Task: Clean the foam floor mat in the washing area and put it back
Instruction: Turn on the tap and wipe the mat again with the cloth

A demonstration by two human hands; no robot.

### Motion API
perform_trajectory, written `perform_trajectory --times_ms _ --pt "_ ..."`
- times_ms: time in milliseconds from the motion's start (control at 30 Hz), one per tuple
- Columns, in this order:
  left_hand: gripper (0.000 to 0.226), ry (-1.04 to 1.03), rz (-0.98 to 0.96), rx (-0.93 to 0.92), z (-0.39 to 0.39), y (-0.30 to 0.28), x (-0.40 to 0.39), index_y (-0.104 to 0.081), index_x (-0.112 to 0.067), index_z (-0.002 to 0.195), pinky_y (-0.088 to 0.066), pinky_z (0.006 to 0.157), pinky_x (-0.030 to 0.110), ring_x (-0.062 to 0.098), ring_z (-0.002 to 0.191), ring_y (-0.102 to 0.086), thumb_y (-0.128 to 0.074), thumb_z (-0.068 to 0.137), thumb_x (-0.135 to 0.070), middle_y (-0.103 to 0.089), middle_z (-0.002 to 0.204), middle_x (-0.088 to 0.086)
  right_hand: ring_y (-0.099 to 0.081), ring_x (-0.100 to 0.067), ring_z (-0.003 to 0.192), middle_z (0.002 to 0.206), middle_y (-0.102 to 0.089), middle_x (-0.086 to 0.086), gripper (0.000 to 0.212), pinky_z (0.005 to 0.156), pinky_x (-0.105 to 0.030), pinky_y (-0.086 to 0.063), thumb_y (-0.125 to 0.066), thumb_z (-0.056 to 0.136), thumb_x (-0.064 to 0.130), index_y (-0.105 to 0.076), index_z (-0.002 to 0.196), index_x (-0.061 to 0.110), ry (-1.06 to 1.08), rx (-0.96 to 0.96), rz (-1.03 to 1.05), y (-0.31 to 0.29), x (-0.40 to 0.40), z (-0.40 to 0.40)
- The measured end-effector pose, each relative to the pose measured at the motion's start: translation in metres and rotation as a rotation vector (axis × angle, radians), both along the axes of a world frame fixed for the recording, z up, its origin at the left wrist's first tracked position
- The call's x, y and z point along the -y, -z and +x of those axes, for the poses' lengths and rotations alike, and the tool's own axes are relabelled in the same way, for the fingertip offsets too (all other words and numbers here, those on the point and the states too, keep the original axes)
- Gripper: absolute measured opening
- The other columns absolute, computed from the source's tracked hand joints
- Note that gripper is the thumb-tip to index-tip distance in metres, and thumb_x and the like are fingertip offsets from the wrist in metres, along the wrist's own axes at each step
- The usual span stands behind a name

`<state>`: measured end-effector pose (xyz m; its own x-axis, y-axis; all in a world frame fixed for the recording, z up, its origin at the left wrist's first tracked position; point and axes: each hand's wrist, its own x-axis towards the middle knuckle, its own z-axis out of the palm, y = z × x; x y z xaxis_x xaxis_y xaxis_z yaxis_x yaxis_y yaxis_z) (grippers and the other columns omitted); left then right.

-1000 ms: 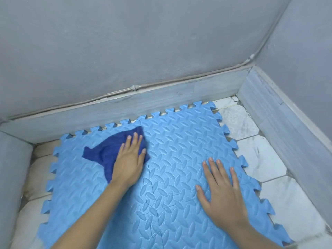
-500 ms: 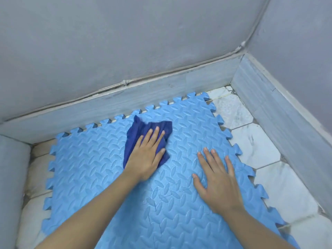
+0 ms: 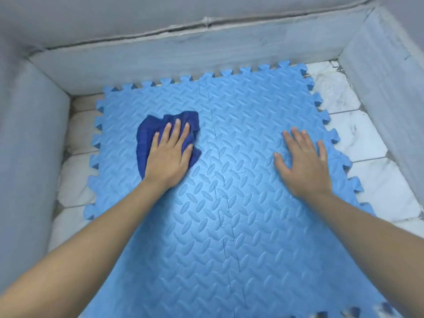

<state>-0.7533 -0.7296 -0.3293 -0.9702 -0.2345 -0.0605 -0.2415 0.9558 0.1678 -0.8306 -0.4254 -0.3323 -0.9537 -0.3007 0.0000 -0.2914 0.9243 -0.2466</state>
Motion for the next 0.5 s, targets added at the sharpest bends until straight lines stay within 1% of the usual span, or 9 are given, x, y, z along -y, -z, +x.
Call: perform_trajectory --times_ms 67,133,200,267,300,333,400,467,500 --pt "0.059 0.039 0.001 0.004 0.037 0.001 -0.014 -0.011 -0.022 0.152 -0.008 0.119 0.042 0.02 0.147 -0.007 -0.018 0.097 -0.042 -0.009 0.16 -0.001 -0.013 -0.015 0.151 0.162 -0.024 0.003 0.065 0.122 -0.044 0.0 -0.032 0.093 0.053 -0.03 0.152 0.025 -0.004 0.019 -0.008 0.0 0.002 0.003" --pt "0.06 0.166 -0.01 0.017 0.111 -0.002 -0.029 -0.014 -0.02 0.152 -0.014 0.117 0.043 0.02 0.147 -0.009 -0.021 0.097 -0.042 -0.012 0.16 0.0 -0.013 -0.016 0.151 0.162 -0.023 0.002 0.066 0.122 -0.046 -0.001 -0.031 0.093 0.053 -0.029 0.152 0.024 -0.002 0.03 -0.003 0.0 0.003 0.006" --pt "0.062 0.292 -0.003 0.05 0.197 -0.003 -0.04 -0.017 -0.02 0.152 -0.015 0.115 0.043 0.021 0.147 -0.011 -0.029 0.097 -0.043 -0.014 0.16 0.002 -0.012 -0.021 0.151 0.163 -0.021 -0.002 0.067 0.121 -0.05 -0.003 -0.026 0.094 0.052 -0.026 0.153 0.02 -0.017 0.033 0.05 0.001 0.004 0.006" --pt "0.07 0.333 -0.033 0.066 0.266 -0.003 -0.043 -0.016 -0.02 0.152 -0.018 0.112 0.043 0.022 0.146 -0.015 -0.04 0.092 -0.046 -0.019 0.159 0.003 -0.011 -0.026 0.151 0.163 -0.017 -0.006 0.065 0.12 -0.056 -0.007 -0.019 0.099 0.05 -0.021 0.154 0.015 -0.023 0.033 0.13 0.0 0.008 0.003" --pt "0.074 0.333 -0.05 0.076 0.285 -0.002 -0.037 -0.015 -0.02 0.152 -0.019 0.112 0.043 0.022 0.146 -0.017 -0.043 0.089 -0.047 -0.02 0.159 0.003 -0.011 -0.028 0.151 0.164 -0.016 -0.008 0.065 0.119 -0.059 -0.009 -0.017 0.1 0.048 -0.02 0.154 0.012 -0.019 0.037 0.163 -0.003 0.01 0.005" --pt "0.073 0.321 -0.063 0.077 0.29 -0.001 -0.028 -0.015 -0.02 0.152 -0.018 0.112 0.042 0.021 0.145 -0.019 -0.042 0.089 -0.047 -0.019 0.159 0.002 -0.011 -0.03 0.151 0.163 -0.016 -0.011 0.066 0.118 -0.06 -0.011 -0.018 0.099 0.048 -0.021 0.154 0.011 -0.023 0.048 0.182 -0.006 0.014 0.011" --pt "0.062 0.217 -0.077 0.076 0.276 0.001 -0.006 -0.019 -0.021 0.152 -0.015 0.114 0.041 0.018 0.145 -0.019 -0.031 0.095 -0.045 -0.021 0.158 0.001 -0.011 -0.031 0.151 0.163 -0.015 -0.013 0.067 0.117 -0.06 -0.011 -0.023 0.099 0.05 -0.023 0.154 0.012 -0.09 0.089 0.175 -0.012 0.024 0.042" --pt "0.058 0.014 -0.073 0.047 0.239 -0.001 0.012 -0.022 -0.022 0.151 -0.01 0.116 0.042 0.018 0.145 -0.015 -0.018 0.098 -0.044 -0.02 0.158 0.001 -0.009 -0.031 0.151 0.164 -0.012 -0.013 0.07 0.117 -0.057 -0.008 -0.022 0.1 0.056 -0.019 0.155 0.014 -0.164 0.104 0.165 -0.007 0.035 0.087" --pt "0.058 -0.107 -0.058 0.034 0.22 -0.001 0.018 -0.021 -0.023 0.151 -0.008 0.117 0.042 0.018 0.146 -0.013 -0.016 0.097 -0.043 -0.019 0.158 0.0 -0.01 -0.032 0.151 0.164 -0.012 -0.013 0.07 0.117 -0.057 -0.008 -0.02 0.099 0.057 -0.019 0.155 0.014 -0.174 0.084 0.16 -0.004 0.04 0.106"
